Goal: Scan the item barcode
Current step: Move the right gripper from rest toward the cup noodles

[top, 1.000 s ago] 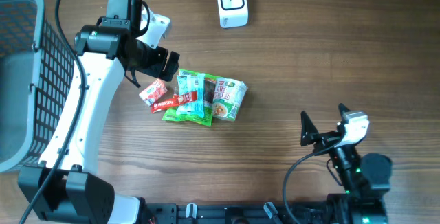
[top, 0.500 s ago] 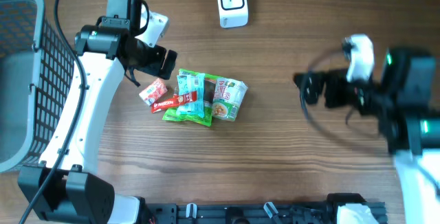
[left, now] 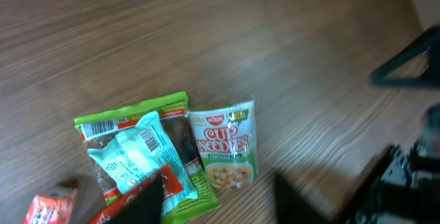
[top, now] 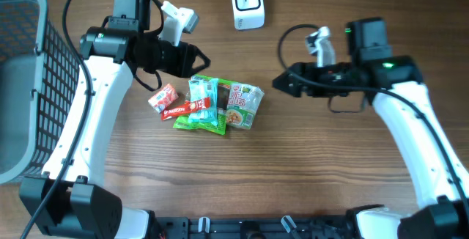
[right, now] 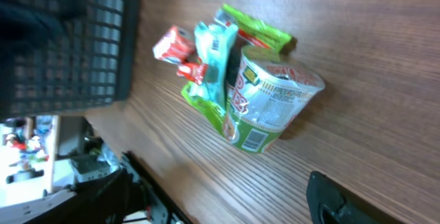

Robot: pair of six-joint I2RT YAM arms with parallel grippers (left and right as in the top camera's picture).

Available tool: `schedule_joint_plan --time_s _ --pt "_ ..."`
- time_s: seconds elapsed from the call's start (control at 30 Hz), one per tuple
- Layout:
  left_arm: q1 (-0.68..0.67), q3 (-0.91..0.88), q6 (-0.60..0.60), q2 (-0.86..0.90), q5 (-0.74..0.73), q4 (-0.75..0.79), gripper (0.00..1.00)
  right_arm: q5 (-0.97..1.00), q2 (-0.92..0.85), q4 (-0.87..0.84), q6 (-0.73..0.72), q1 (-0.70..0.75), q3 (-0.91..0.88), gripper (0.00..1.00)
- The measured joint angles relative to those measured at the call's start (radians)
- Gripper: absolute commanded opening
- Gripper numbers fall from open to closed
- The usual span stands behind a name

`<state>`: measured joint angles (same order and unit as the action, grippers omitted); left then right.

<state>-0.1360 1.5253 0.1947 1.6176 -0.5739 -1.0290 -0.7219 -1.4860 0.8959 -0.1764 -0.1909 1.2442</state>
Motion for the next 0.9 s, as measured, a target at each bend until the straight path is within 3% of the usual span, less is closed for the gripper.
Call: schedule_joint_plan --time_s 0.07,0.1,0.13,0.27,0.33,0.63,0.9 --pt "0.000 0.000 -0.097 0.000 0.075 0.021 0.18 0.065 -0.029 -0.019 -0.050 -0.054 0.000 0.89" --pt "0.000 0.000 -0.142 0.000 0.124 0.026 0.30 0.086 -0.040 -0.030 -0.070 -0.074 0.000 0.89" --pt "0.000 0.000 -0.235 0.000 0.208 0.028 0.54 0.110 -0.057 -0.050 -0.095 -0.098 0.000 0.89" --pt "0.000 0.000 -0.434 0.000 0.422 0.043 0.79 0.148 -0.116 -0.090 -0.183 -0.145 0.000 0.86" --pt "0.000 0.000 -0.473 0.000 0.474 0.055 0.88 0.156 -0.167 -0.095 -0.211 -0.152 0.000 0.85" --pt "0.000 0.000 -0.539 0.000 0.540 0.058 0.99 0.177 -0.325 -0.174 -0.248 -0.209 -0.005 0.84" --pt "0.000 0.000 -0.542 0.000 0.544 0.057 1.00 0.160 -0.328 -0.197 -0.284 -0.252 -0.005 0.85"
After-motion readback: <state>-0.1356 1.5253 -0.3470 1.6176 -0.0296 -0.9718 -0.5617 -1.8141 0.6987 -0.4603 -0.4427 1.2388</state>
